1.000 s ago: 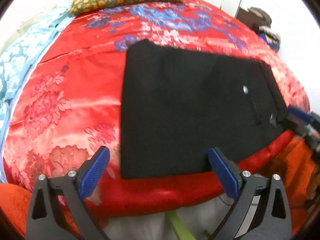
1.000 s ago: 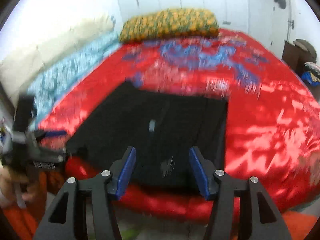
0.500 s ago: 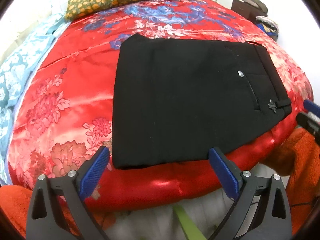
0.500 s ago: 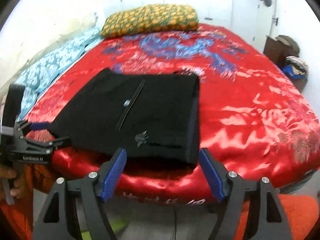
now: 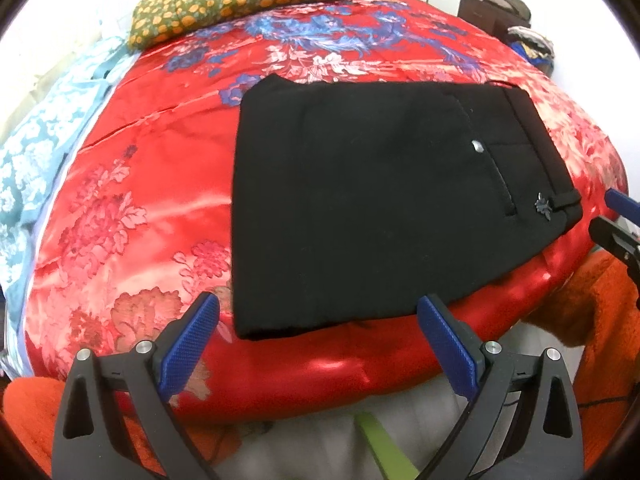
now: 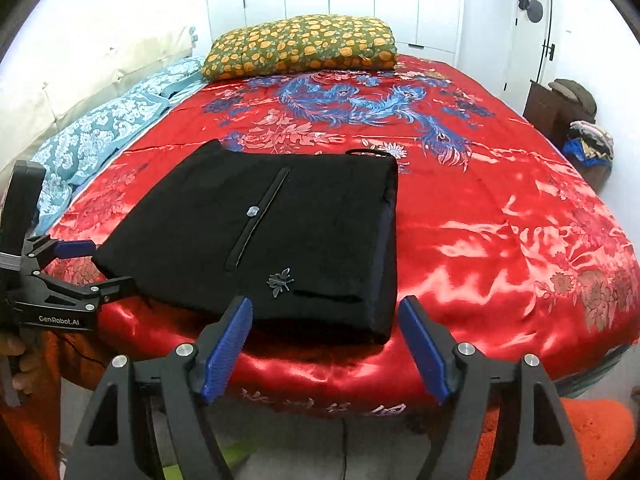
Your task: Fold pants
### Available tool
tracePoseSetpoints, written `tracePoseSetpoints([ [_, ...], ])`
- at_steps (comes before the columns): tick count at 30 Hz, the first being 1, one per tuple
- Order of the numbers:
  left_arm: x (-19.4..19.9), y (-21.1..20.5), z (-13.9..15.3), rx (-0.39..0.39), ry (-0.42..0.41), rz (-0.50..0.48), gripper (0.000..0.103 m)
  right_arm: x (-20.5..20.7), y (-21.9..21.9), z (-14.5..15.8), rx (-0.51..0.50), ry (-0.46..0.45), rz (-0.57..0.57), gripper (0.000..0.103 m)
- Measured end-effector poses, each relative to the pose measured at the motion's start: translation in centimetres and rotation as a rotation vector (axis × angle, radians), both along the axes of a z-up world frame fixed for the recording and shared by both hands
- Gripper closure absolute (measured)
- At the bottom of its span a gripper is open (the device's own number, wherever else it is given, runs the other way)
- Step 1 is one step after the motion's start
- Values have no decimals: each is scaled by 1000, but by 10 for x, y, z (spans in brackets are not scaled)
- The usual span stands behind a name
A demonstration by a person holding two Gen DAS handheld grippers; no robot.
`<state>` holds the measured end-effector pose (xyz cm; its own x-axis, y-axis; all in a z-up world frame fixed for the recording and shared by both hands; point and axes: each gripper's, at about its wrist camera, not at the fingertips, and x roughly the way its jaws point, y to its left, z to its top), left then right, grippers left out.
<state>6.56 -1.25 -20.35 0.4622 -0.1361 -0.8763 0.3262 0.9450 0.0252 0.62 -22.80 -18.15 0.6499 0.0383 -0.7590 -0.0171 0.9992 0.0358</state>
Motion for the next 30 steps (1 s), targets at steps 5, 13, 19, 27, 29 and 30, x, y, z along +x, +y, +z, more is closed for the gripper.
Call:
tracePoseSetpoints([
  [5, 26, 45, 14, -140, 15, 79, 3, 4, -39, 4, 175, -33, -67, 8],
  [13, 74, 71, -24, -296, 220, 76, 3, 54, -68, -40, 410, 119, 3, 8],
  [19, 94, 56, -45, -336, 292, 49, 1, 75, -77, -74, 466, 198, 1, 6],
  [27, 86, 37, -29, -425, 258, -31, 73, 83, -79, -76, 645, 232, 88, 59],
  [29, 83, 34, -13, -407, 216, -34, 74, 80, -78, -65, 651, 189, 105, 62],
  [30, 83, 34, -3, -413, 196, -34, 74, 80, -75, -56, 652, 163, 121, 63],
])
